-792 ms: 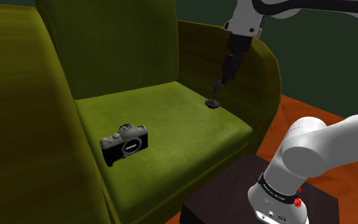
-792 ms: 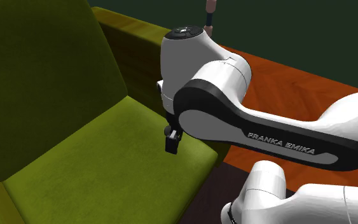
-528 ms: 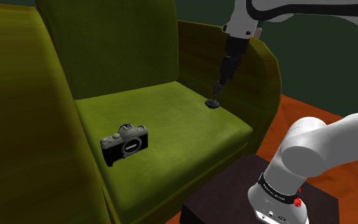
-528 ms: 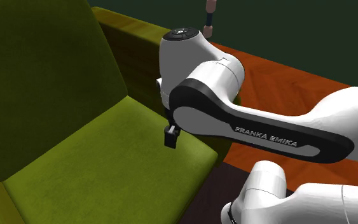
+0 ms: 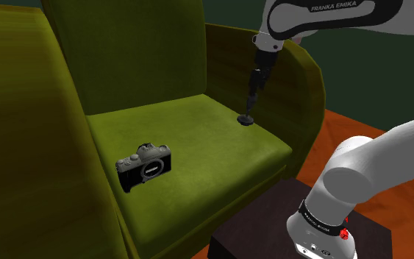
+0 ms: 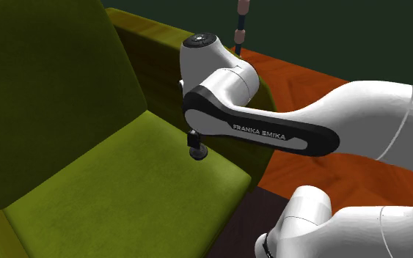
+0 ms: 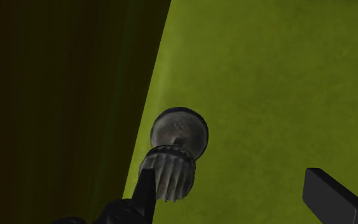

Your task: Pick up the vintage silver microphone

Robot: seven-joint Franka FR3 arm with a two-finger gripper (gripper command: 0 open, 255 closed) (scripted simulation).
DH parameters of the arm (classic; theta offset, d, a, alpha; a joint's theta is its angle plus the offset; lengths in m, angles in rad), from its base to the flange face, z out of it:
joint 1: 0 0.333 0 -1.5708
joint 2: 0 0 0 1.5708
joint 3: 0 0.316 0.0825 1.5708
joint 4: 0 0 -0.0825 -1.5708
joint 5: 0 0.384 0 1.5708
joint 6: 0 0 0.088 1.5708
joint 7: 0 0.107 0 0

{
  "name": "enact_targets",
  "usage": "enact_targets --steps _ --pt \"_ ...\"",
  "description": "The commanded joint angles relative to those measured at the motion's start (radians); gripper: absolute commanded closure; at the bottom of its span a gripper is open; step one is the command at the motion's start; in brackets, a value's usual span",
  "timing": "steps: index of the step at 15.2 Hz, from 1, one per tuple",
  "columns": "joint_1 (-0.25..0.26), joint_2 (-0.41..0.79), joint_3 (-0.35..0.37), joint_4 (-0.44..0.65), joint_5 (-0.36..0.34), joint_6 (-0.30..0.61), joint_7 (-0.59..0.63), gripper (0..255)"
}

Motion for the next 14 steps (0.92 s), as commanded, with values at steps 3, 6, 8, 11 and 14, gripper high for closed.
enact_targets --steps 3,6,8,11,14 --pt "-0.024 0.091 -0.039 0.043 -0.047 0.077 -0.034 0" --pt "-0.026 0.093 -0.041 0.004 -0.05 0.117 -0.03 0" --pt "-0.029 0.095 -0.043 -0.021 -0.052 0.144 -0.027 0" --pt "-0.032 0.1 -0.044 -0.052 -0.055 0.18 -0.024 0" --pt "-0.033 0.093 -0.043 -0.052 -0.054 0.174 -0.025 255"
